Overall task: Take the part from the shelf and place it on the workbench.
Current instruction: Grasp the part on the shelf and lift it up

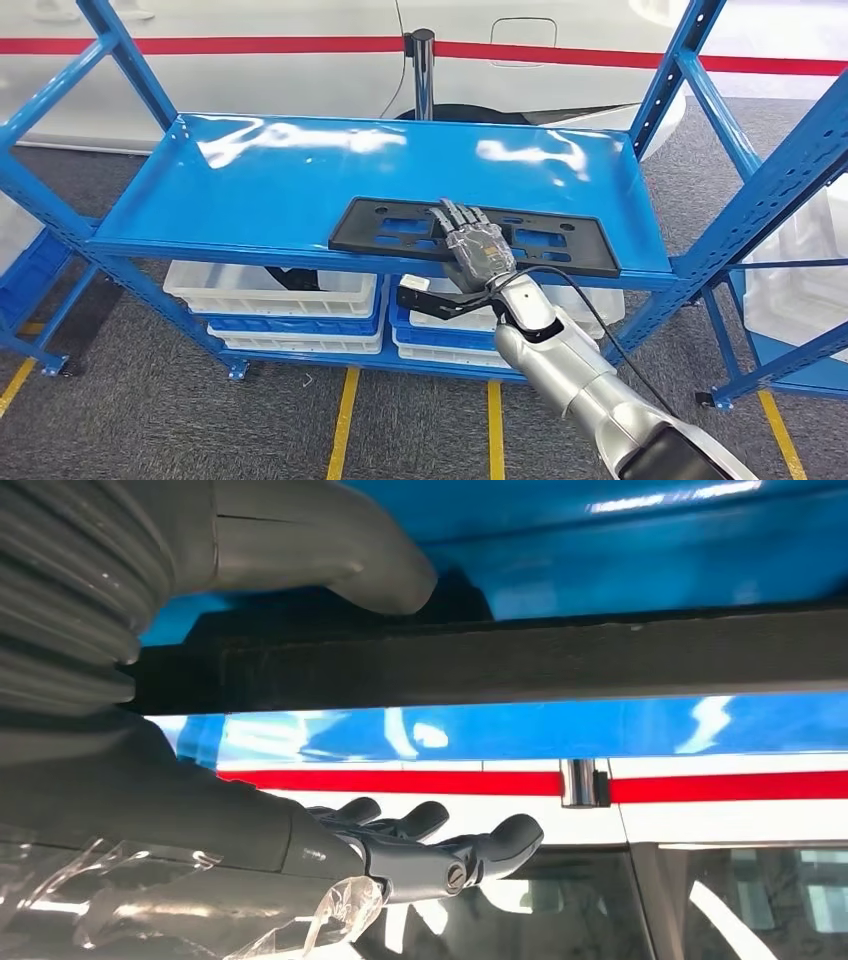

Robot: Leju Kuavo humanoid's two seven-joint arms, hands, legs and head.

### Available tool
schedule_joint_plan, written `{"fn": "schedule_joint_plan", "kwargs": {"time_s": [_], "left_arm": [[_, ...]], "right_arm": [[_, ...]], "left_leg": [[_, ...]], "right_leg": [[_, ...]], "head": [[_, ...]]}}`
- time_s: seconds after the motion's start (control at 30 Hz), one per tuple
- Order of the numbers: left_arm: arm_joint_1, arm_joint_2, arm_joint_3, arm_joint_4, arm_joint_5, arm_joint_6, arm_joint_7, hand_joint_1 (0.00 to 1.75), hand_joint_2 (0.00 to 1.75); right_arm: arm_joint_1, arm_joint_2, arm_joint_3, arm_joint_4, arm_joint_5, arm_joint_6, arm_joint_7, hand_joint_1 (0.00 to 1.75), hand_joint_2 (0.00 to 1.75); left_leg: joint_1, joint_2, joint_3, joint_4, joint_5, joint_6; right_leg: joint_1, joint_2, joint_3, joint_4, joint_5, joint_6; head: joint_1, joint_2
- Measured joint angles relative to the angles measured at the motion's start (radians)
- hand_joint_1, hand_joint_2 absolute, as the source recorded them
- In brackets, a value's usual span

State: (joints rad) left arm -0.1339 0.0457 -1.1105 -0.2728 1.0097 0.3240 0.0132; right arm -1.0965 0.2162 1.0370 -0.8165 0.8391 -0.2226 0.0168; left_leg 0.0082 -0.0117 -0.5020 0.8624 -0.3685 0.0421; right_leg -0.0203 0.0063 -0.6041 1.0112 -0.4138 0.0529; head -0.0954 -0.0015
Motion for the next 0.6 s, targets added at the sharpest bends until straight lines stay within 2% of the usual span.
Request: {"fn": "schedule_joint_plan", "kwargs": {"time_s": [0.03,0.07,0.1,0.2,0.33,0.4,0.5,0.53,0.6], "left_arm": [[-0.002,0.0,0.0,0.0,0.0,-0.005,-0.004,0.0,0.0],[-0.003,0.0,0.0,0.0,0.001,-0.009,-0.005,0.0,0.0],[-0.004,0.001,0.0,0.0,0.002,-0.012,-0.006,0.0,0.0],[-0.002,0.003,0.0,0.0,0.011,-0.019,-0.008,0.0,0.0],[-0.001,0.003,0.0,0.0,0.02,-0.021,-0.016,0.0,0.0],[-0.001,0.003,0.0,0.0,0.023,-0.021,-0.017,0.0,0.0],[0.0,0.003,0.001,0.0,0.028,-0.021,-0.017,0.0,0.0],[0.0,0.003,0.001,0.0,0.029,-0.02,-0.017,0.0,0.0],[0.0,0.003,0.001,0.0,0.03,-0.02,-0.017,0.0,0.0]], "right_arm": [[-0.002,0.0,0.0,0.0,-0.006,0.011,0.0,0.0,1.75],[-0.003,0.0,0.001,0.001,-0.011,0.022,0.0,0.0,1.75],[-0.004,0.001,0.001,0.001,-0.016,0.033,0.001,0.0,1.75],[-0.011,0.003,0.001,0.005,-0.033,0.077,0.014,0.0,1.75],[-0.025,0.006,0.001,0.02,-0.055,0.121,0.033,0.0,1.75],[-0.033,0.008,0.001,0.031,-0.062,0.129,0.04,0.0,1.75],[-0.045,0.014,0.002,0.05,-0.072,0.145,0.051,0.0,1.75],[-0.048,0.016,0.002,0.056,-0.075,0.152,0.056,0.23,1.75],[-0.054,0.019,0.001,0.067,-0.08,0.159,0.061,1.1,1.75]], "left_leg": [[-0.001,-0.001,0.006,0.0,-0.006,-0.006],[-0.003,-0.002,0.008,0.002,-0.013,-0.008],[-0.005,-0.002,0.009,0.003,-0.016,-0.003],[-0.006,-0.002,0.008,0.002,-0.016,0.019],[-0.001,-0.001,0.009,-0.002,-0.015,0.019],[0.0,-0.001,0.009,-0.004,-0.014,0.011],[0.003,-0.001,0.01,-0.009,-0.014,-0.019],[0.003,-0.001,0.01,-0.009,-0.014,-0.025],[0.003,-0.001,0.01,-0.009,-0.013,-0.028]], "right_leg": [[-0.001,0.0,0.027,-0.066,0.03,-0.003],[-0.002,0.0,0.044,-0.105,0.044,-0.005],[-0.003,0.001,0.05,-0.12,0.046,-0.008],[0.0,0.005,0.048,-0.123,0.045,-0.011],[0.007,0.006,0.046,-0.122,0.042,-0.018],[0.009,0.006,0.046,-0.122,0.041,-0.02],[0.01,0.005,0.046,-0.122,0.041,-0.023],[0.01,0.005,0.046,-0.122,0.041,-0.024],[0.01,0.005,0.047,-0.123,0.042,-0.026]], "head": [[0.0,0.0],[0.0,0.0],[0.0,0.0],[0.0,0.0],[0.0,0.0],[0.0,0.0],[0.0,0.0],[0.0,0.0],[0.0,0.0]]}}
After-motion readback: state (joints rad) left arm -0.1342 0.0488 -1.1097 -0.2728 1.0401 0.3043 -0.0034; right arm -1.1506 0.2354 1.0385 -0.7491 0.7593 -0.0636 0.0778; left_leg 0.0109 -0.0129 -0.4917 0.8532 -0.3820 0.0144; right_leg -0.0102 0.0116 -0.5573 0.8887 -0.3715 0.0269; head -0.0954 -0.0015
